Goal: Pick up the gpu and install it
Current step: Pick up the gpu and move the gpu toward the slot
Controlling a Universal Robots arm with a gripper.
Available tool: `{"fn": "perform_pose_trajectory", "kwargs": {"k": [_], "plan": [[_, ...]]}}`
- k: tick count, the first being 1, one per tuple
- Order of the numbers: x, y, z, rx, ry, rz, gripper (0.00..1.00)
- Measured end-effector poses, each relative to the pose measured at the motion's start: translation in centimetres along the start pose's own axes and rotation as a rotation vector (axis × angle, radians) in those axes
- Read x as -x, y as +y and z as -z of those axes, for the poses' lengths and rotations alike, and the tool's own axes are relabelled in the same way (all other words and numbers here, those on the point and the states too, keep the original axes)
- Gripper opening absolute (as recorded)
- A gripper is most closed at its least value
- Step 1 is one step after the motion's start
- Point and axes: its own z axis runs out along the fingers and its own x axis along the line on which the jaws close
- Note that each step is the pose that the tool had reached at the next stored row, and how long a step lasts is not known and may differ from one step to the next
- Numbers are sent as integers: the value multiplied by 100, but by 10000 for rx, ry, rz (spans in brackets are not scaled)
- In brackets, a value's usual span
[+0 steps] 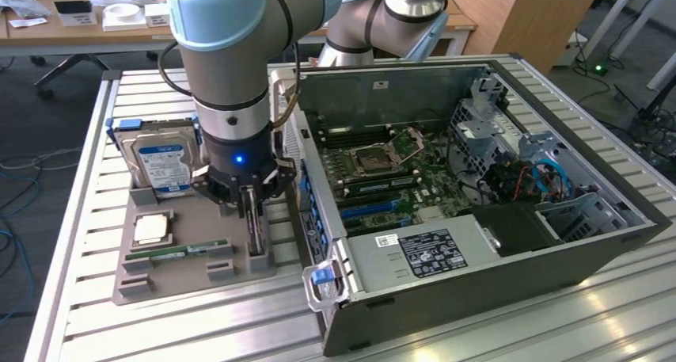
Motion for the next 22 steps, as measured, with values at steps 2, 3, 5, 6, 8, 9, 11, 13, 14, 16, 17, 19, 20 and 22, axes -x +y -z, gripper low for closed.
{"fn": "perform_pose_trajectory", "kwargs": {"k": [2,3,5,6,8,9,11,13,14,16,17,19,20,22], "plan": [[0,0,0,0,0,0,33],[0,0,0,0,0,0,33],[0,0,0,1,0,0,33],[2,0,0,0,0,-1,33],[2,0,0,0,1,-2,33],[3,0,0,0,0,0,33],[3,0,0,0,0,0,33],[3,0,0,0,0,0,33],[3,0,0,0,0,0,33],[3,0,0,0,0,0,33],[3,0,0,0,0,0,33],[3,0,0,0,0,0,33],[3,0,0,0,0,0,32],[3,0,0,-1,1,0,27]]}}
